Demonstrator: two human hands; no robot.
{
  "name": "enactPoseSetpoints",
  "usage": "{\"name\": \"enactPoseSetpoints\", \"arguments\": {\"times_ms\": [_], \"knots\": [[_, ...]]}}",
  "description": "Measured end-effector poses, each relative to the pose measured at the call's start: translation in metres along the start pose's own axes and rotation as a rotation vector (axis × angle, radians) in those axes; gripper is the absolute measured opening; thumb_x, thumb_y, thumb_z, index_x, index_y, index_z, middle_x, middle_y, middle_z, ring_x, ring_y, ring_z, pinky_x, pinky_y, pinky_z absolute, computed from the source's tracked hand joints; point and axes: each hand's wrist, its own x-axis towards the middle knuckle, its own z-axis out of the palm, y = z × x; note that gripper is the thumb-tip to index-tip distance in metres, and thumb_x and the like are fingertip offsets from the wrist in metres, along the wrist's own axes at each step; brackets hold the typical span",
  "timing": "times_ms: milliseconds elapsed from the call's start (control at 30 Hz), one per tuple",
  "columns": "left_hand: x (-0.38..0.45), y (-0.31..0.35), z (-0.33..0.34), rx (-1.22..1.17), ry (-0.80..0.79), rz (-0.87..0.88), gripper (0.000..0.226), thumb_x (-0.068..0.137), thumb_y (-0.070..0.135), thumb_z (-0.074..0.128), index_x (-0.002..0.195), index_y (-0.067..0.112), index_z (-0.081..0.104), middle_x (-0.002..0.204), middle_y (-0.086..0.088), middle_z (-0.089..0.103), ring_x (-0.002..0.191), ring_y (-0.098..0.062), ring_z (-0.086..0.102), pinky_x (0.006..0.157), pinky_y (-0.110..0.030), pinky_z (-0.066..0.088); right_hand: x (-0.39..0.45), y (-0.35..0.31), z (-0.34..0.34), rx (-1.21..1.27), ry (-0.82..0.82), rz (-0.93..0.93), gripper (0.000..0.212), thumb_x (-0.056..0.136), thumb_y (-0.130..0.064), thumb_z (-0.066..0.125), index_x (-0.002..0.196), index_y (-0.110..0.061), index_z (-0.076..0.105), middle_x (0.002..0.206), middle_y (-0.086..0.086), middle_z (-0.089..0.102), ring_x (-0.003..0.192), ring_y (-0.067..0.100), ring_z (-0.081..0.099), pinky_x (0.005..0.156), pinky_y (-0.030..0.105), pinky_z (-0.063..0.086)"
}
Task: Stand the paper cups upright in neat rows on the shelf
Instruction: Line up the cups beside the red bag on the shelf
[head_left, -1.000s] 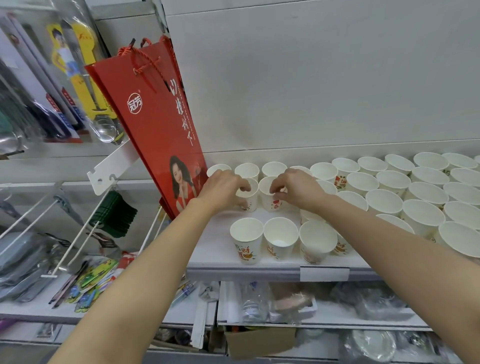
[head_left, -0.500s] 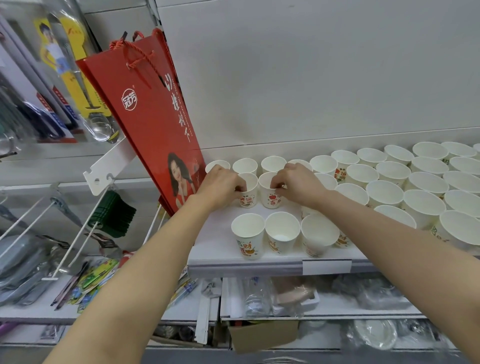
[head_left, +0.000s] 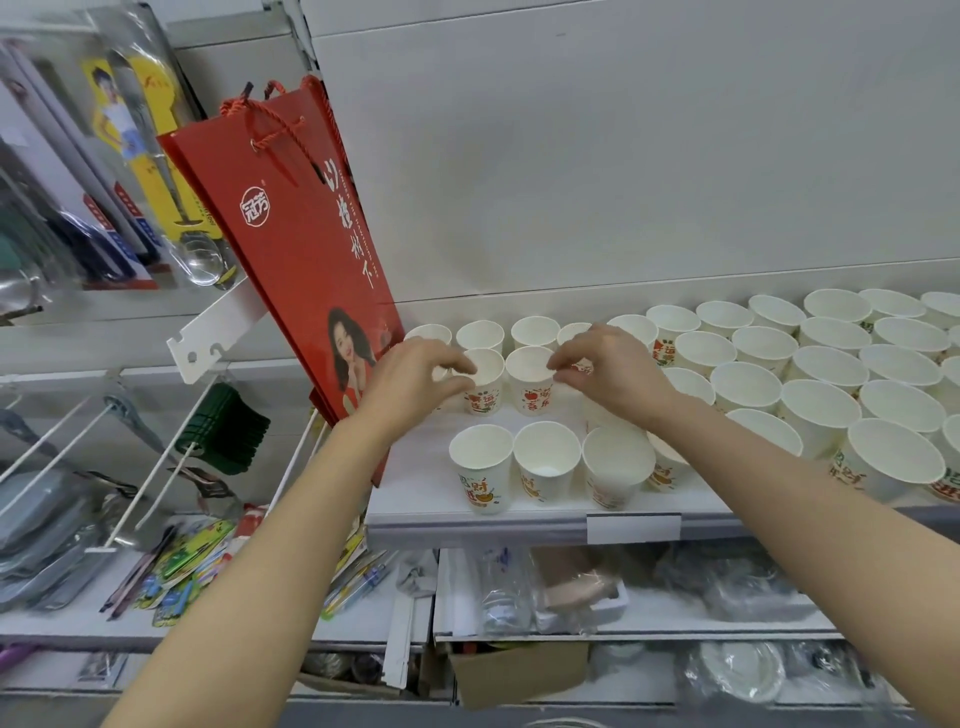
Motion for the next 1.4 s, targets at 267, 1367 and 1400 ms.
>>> {"name": "enactPoseSetpoints", "arguments": {"times_ms": [267, 1367, 1400], "knots": [[-0.088, 0.021, 0.026, -0.044, 0.092, -0.032, 0.037, 0.071, 0.062, 0.070, 0.098, 0.036, 0.072, 0.105, 0.023, 0.065, 0.104, -0.003, 0.051, 0.092, -0.028, 0.041, -0.068, -0.022, -0.014, 0.076, -0.045, -0.138, 0.025, 0.073, -0.035, 0.080, 0.093, -0.022, 0.075, 0.096, -0.008, 0.072, 0.091, 0.016, 0.059, 0.085, 0.039, 0.046], [-0.051, -0.011, 0.017, -0.042, -0.075, -0.224, 0.011, 0.076, 0.023, 0.080, 0.073, 0.017, 0.072, 0.132, -0.001, 0.057, 0.122, -0.021, 0.051, 0.097, -0.032, 0.040, -0.025, -0.073, 0.036, -0.007, -0.283, 0.312, 0.076, 0.068, -0.038, 0.082, 0.133, -0.014, 0.050, 0.129, 0.013, 0.049, 0.118, 0.028, 0.048, 0.096, 0.032, 0.038], [-0.048, -0.012, 0.011, 0.014, -0.113, -0.211, 0.011, 0.076, 0.022, 0.079, 0.071, 0.017, 0.072, 0.124, 0.001, 0.061, 0.117, -0.022, 0.054, 0.092, -0.033, 0.043, -0.025, -0.075, 0.038, 0.004, -0.284, 0.327, 0.078, 0.069, -0.038, 0.081, 0.135, -0.013, 0.049, 0.131, 0.013, 0.048, 0.120, 0.028, 0.047, 0.097, 0.032, 0.036]]}}
